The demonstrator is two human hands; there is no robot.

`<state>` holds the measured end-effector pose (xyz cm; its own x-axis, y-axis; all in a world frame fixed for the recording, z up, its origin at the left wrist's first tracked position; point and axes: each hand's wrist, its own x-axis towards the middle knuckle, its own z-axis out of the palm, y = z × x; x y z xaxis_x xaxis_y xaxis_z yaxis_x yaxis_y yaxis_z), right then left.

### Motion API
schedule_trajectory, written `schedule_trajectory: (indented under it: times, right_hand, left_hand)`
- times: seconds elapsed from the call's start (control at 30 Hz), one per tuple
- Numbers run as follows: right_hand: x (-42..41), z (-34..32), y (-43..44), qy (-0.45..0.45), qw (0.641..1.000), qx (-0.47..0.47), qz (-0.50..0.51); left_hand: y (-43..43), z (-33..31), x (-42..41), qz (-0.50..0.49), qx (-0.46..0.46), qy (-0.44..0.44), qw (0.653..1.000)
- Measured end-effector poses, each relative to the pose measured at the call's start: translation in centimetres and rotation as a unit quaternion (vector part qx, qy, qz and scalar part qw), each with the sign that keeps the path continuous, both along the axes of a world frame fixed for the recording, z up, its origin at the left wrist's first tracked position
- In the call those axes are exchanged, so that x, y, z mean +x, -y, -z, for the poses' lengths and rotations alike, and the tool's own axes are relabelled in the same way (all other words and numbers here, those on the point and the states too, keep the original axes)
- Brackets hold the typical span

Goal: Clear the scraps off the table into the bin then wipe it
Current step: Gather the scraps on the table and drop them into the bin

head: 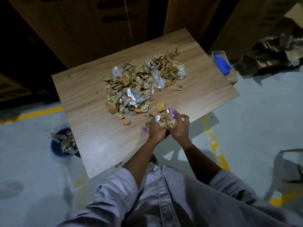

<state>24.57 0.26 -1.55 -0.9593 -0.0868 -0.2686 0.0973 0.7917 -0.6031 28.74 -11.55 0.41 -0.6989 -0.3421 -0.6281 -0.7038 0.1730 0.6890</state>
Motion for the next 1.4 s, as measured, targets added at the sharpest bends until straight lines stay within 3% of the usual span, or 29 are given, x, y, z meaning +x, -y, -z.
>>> schedule_trajectory:
  times: [0.17, 0.27, 0.4, 0.5, 0.57, 0.67, 0.73, 0.77, 0.83, 0.97, 1.27, 1.4]
  right_hand:
    - [-3.0, 0.8, 0.8, 0.036, 0.996, 0.067, -0.044]
    - [-5.4, 0.2, 2.6, 0.070, 0.997, 0.040, 0.013]
    - [-9.2, -0.4, 5.2, 0.072, 0.997, -0.005, -0.006]
    - [-12.4, -0.6, 6.8, 0.047, 0.988, -0.043, -0.144]
    - [-13.4, -0.9, 6.7, 0.037, 0.980, -0.080, -0.177]
    - [-13.7, -0.5, 4.3, -0.034, 0.959, -0.094, -0.264]
    - [-13.8, -0.2, 2.2, -0.050, 0.945, -0.069, -0.314]
    - [-13.9, -0.1, 1.5, -0.049, 0.940, -0.054, -0.334]
    - [-14.6, 0.3, 0.5, -0.053, 0.933, -0.027, -0.354]
    - [-16.7, 0.8, -1.0, -0.062, 0.930, -0.018, -0.361]
    - [-19.7, -0.1, -4.3, -0.083, 0.929, -0.057, -0.356]
    - [-21.0, -0.4, -4.0, -0.079, 0.931, -0.038, -0.354]
  left_hand:
    - [-0.8, -0.2, -3.7, -0.008, 0.023, 0.021, 0.999]
    - [-0.5, -0.4, -5.4, -0.028, 0.029, 0.009, 0.999]
    - [1.2, -0.4, -8.7, -0.105, 0.057, -0.041, 0.992]
    - [2.5, -2.4, -10.1, -0.175, 0.096, -0.095, 0.975]
    - [2.7, -3.7, -9.1, -0.174, 0.023, -0.122, 0.977]
    - [1.4, -1.4, -4.4, -0.149, -0.192, -0.157, 0.957]
    - [-1.0, 1.7, -1.5, -0.172, -0.306, -0.099, 0.931]
    - [-2.3, 2.8, -0.9, -0.218, -0.318, -0.042, 0.922]
    - [-4.3, 4.3, -1.4, -0.316, -0.267, 0.054, 0.909]
    - [-4.9, 5.4, -6.5, -0.354, -0.225, 0.081, 0.904]
    - [-1.4, 4.8, -17.7, -0.364, -0.193, -0.075, 0.908]
    - [-2.2, 3.8, -17.9, -0.411, -0.157, -0.073, 0.895]
